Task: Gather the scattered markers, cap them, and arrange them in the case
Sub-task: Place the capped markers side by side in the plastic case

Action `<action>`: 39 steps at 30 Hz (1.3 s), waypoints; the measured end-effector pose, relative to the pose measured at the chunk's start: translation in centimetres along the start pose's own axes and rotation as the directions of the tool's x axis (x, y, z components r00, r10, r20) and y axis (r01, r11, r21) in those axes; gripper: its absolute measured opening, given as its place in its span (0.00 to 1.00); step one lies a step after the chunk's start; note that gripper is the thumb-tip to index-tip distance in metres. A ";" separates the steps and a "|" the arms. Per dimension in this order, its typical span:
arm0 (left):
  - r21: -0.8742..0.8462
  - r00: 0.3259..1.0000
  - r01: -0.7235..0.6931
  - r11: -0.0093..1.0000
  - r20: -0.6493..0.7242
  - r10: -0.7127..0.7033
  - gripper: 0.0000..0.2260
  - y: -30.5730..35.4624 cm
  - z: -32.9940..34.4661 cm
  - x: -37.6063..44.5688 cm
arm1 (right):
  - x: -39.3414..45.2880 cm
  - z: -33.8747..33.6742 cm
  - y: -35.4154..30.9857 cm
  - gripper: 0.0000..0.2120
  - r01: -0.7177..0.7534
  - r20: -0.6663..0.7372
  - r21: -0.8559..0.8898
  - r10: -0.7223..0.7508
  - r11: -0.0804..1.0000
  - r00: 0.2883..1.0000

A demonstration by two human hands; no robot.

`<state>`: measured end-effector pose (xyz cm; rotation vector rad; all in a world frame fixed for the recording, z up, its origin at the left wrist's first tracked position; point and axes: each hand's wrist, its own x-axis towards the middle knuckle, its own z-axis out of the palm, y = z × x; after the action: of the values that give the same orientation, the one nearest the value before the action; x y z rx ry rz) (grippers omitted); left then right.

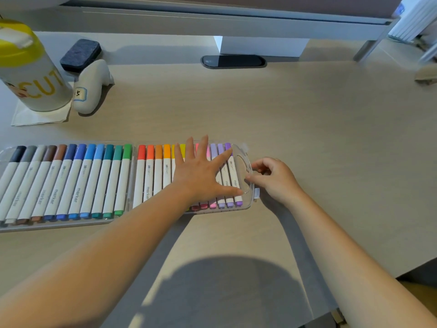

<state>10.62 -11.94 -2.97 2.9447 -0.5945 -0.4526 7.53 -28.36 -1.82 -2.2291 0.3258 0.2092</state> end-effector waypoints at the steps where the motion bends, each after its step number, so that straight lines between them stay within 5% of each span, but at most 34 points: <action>1: 0.012 1.000 0.002 1.000 0.000 -0.002 0.42 0.0 0.1 0.0 | 0.1 0.1 0.1 0.08 0.004 -0.003 0.009 -0.004 1.000 1.000; 12: 0.015 0.999 0.019 1.000 -0.038 -0.018 0.43 0.3 0.1 -0.9 | 0.2 0.8 0.6 0.08 -0.016 -0.037 0.095 0.019 0.995 0.999; 18: -0.058 0.997 -0.017 0.998 -0.079 0.012 0.45 0.0 0.2 -4.8 | -0.8 -0.2 -1.0 0.08 -0.017 -0.008 0.513 0.025 0.858 1.000; 24: -0.218 0.967 0.008 0.976 -0.246 -0.063 0.39 0.0 -1.0 -7.3 | -1.9 -0.5 -3.0 0.10 -0.007 0.028 0.636 -0.014 0.772 1.000; 26: -0.282 0.940 -0.003 0.959 -0.328 -0.094 0.35 0.0 -1.4 -8.5 | -2.4 -0.8 -4.3 0.09 0.039 0.025 0.666 -0.074 0.745 0.997; 30: -0.187 0.773 -0.067 0.980 -0.631 -0.068 0.30 -0.6 -1.5 -10.5 | -3.6 -0.5 -7.8 0.07 0.121 0.033 0.743 -0.216 0.658 0.976; 33: -0.204 0.674 -0.103 0.974 -0.734 -0.082 0.25 -1.6 -2.1 -11.7 | -4.2 0.2 -10.0 0.06 0.125 0.077 0.758 -0.279 0.640 0.957; 39: -0.592 0.634 -0.106 0.799 -0.659 -0.405 0.28 -3.2 -2.5 -14.3 | -3.2 2.1 -12.2 0.05 0.003 0.194 0.762 -0.233 0.647 0.953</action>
<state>-0.03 -3.30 2.70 2.2360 -0.0361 0.5413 8.16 -18.81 6.70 -1.3424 0.0738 0.2522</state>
